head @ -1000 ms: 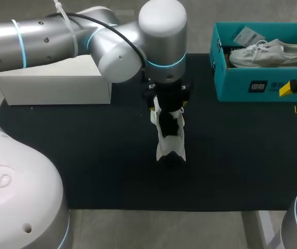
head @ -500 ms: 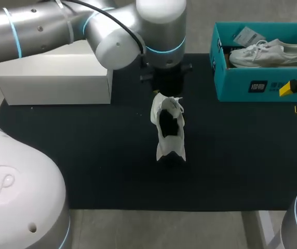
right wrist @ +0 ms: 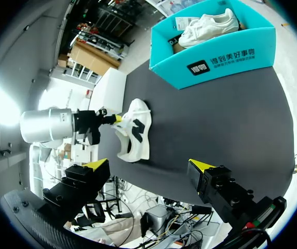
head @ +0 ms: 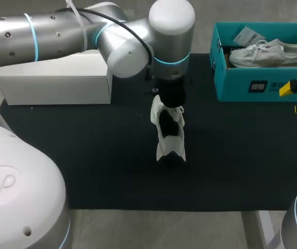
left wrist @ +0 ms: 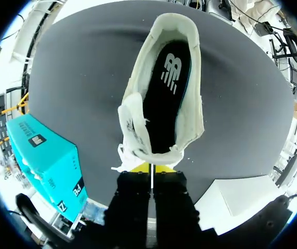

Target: Take the shoe out of the shoebox, open the shoe tongue, remove and reinsert the insole, then place the shoe into the shoebox

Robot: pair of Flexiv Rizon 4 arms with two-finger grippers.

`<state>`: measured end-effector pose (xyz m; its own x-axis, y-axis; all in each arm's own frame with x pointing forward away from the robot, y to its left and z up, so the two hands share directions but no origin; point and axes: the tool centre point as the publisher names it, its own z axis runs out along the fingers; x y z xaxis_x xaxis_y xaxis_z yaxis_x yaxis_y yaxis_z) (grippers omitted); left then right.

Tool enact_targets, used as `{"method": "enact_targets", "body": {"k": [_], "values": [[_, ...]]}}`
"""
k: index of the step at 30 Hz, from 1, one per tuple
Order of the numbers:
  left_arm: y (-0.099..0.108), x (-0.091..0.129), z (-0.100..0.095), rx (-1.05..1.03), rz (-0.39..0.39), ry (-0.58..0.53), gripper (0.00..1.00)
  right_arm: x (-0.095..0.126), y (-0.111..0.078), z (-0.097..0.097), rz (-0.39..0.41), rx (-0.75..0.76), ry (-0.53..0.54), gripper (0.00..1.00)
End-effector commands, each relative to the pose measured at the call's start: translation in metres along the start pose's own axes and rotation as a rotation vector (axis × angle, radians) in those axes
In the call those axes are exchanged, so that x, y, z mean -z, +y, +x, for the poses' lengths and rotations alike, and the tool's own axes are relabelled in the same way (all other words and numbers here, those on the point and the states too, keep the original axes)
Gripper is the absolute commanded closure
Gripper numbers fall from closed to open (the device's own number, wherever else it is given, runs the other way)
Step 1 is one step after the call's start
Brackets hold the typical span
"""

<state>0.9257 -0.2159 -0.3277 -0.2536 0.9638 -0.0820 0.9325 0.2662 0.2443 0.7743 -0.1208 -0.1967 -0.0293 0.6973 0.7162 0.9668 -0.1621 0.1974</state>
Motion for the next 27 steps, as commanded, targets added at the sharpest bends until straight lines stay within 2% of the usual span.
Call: {"method": "enact_targets", "body": {"k": [1,6,9,11,14,18,19,27], "values": [[-0.014,0.007,0.015,0.009,0.01,0.004,1.0,0.0,-0.001,0.0,0.0,-0.001,-0.002,0.0],[-0.038,-0.003,0.024,0.038,0.07,0.032,1.0,0.0,-0.001,0.0,0.0,-0.001,-0.002,0.0],[-0.049,-0.001,0.027,0.048,0.098,0.037,1.0,0.0,-0.001,0.0,0.0,-0.001,-0.002,0.0],[-0.05,0.008,0.028,0.058,0.113,0.026,1.0,0.0,-0.001,0.0,0.0,-0.001,-0.002,0.0],[-0.049,0.034,0.025,0.09,0.11,0.017,1.0,0.0,-0.001,0.0,0.0,-0.001,-0.002,0.0],[-0.046,0.056,0.026,0.318,0.117,0.069,1.0,0.0,-0.001,0.0,0.0,-0.001,-0.002,0.0],[-0.046,0.06,0.028,0.409,0.107,0.037,1.0,0.0,-0.001,0.0,0.0,-0.001,-0.002,0.0],[-0.046,0.06,0.028,0.409,0.107,0.037,1.0,0.0,-0.001,0.0,0.0,-0.001,-0.002,0.0]]}}
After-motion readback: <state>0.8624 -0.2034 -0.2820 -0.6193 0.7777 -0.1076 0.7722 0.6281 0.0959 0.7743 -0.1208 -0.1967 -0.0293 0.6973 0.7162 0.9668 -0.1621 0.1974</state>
